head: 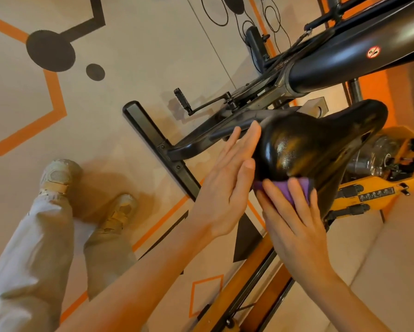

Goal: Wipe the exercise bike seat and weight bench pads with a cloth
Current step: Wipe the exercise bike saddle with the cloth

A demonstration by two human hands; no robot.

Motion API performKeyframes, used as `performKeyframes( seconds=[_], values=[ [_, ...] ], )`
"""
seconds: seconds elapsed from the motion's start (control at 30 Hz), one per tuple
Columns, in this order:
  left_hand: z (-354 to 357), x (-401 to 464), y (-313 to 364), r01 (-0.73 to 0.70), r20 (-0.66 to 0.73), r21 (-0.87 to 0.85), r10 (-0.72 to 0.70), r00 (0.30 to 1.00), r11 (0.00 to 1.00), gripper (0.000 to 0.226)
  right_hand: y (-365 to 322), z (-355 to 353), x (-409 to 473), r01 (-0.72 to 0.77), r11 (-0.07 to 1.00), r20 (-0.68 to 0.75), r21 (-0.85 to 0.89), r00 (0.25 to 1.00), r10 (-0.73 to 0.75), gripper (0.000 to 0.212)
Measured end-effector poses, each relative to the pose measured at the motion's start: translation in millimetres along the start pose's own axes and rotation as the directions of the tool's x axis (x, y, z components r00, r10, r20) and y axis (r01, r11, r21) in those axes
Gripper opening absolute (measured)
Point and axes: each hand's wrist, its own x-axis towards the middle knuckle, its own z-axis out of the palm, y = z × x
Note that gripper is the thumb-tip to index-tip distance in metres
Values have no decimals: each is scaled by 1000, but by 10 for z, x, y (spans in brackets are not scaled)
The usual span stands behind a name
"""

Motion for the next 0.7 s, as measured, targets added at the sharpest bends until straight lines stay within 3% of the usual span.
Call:
performKeyframes(
  seconds=[0.03,0.13,0.2,0.4,0.47,0.6,0.7],
  values=[
    [10,-4,-1,-6,-1,4,6,1000,1000,53,3,27,-54,10,1000,-6,-25,1000,-10,99],
    [23,-3,2,-23,-31,-33,22,999,999,49,-49,30,406,-49,997,-200,58,978,59,67],
    [16,-2,8,-9,-31,-69,7,999,998,45,-65,-17,694,-99,985,-255,144,958,134,54],
    [12,-27,30,16,-15,-2,-17,1000,1000,52,38,116,-100,-65,995,-121,79,990,74,78],
    [27,-20,47,43,-22,-4,-43,999,999,51,48,72,50,-70,991,-121,115,989,84,73],
    [23,-18,92,52,-21,4,-52,998,999,51,-5,-145,830,-219,923,-170,315,944,282,51],
    [-34,-15,133,57,14,61,-58,998,996,51,-20,-142,797,-262,896,-121,357,939,323,57]
  ],
)
